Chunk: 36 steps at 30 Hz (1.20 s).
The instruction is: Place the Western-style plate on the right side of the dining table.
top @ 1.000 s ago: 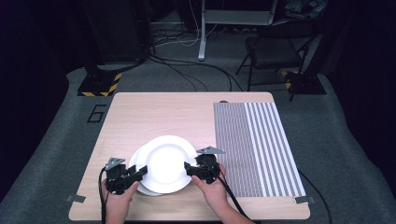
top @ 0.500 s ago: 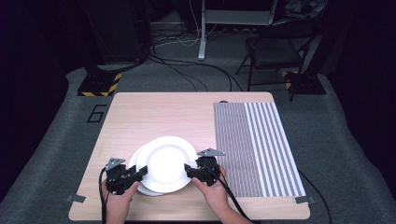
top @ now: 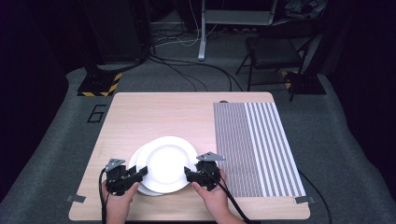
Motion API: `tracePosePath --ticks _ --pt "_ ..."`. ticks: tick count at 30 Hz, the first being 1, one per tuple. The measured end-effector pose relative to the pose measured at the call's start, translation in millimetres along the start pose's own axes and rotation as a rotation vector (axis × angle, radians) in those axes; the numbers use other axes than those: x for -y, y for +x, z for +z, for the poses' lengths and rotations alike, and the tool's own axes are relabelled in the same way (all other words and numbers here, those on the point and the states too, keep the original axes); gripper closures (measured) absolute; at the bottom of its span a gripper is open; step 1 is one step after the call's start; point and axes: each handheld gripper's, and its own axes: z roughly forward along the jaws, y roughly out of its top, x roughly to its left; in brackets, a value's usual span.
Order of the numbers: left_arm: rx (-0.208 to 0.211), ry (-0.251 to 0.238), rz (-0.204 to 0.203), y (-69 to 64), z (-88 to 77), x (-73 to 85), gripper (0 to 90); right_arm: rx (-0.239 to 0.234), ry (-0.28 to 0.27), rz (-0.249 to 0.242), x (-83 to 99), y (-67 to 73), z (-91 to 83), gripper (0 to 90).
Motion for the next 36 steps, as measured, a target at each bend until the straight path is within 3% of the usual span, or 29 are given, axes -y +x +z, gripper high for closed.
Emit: tracePosePath --ticks 17,29,36 --pt "-0.013 -0.015 0.019 -5.6 -2.1 -0.7 54.0 0.010 -0.024 0.008 -2.5 -3.7 -1.1 44.5" --pt "0.003 -0.022 0.029 -9.1 -0.6 -5.8 54.0 0.013 -0.042 0.009 -6.1 -6.6 -6.5 45.2" --pt "0.016 -0.028 0.049 -18.2 3.0 -13.0 54.0 0.030 -0.048 0.025 -8.6 -12.3 -12.5 45.2"
